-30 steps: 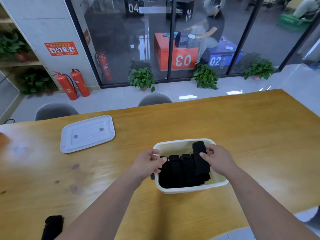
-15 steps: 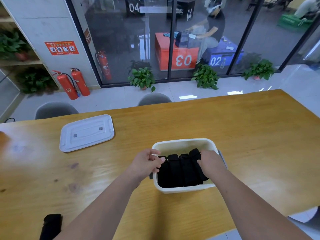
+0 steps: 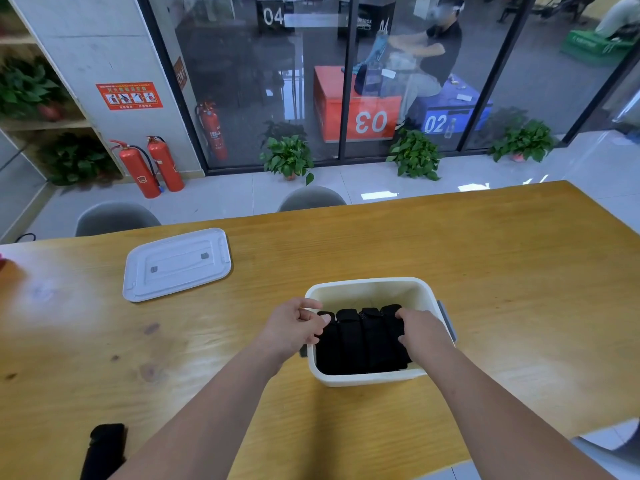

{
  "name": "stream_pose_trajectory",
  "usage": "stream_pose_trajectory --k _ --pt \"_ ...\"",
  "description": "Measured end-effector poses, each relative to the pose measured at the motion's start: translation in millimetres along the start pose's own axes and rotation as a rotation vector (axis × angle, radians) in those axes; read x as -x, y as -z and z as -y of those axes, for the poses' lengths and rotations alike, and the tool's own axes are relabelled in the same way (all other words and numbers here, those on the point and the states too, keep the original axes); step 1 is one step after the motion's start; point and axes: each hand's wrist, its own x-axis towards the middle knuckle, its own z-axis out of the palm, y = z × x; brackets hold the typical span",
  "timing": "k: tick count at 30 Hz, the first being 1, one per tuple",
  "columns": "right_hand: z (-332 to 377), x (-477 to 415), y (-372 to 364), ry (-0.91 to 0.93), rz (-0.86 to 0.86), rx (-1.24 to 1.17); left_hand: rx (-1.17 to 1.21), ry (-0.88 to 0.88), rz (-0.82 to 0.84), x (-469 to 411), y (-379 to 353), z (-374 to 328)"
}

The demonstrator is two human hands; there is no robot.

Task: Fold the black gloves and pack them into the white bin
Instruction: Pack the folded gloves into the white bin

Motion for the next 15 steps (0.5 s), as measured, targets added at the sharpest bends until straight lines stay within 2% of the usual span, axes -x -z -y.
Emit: stream_pose_trajectory --k 5,10,12,15 --pt "-0.6 0.8 -0.1 0.003 0.029 0.007 -0.011 -0.010 -0.015 2.3 -1.0 -1.3" --pt "7.9 2.3 11.2 0.020 -0.024 0.059 0.006 -0.020 -0.018 4.2 0.5 -2.0" --pt "14.3 2.4 17.3 0.024 -0.059 0.026 0.019 -0.020 -0.021 6.7 2.2 -2.5" --pt "31.9 5.6 25.3 0.131 -0.146 -0.134 0.022 -0.034 -0.037 10.7 6.1 -0.1"
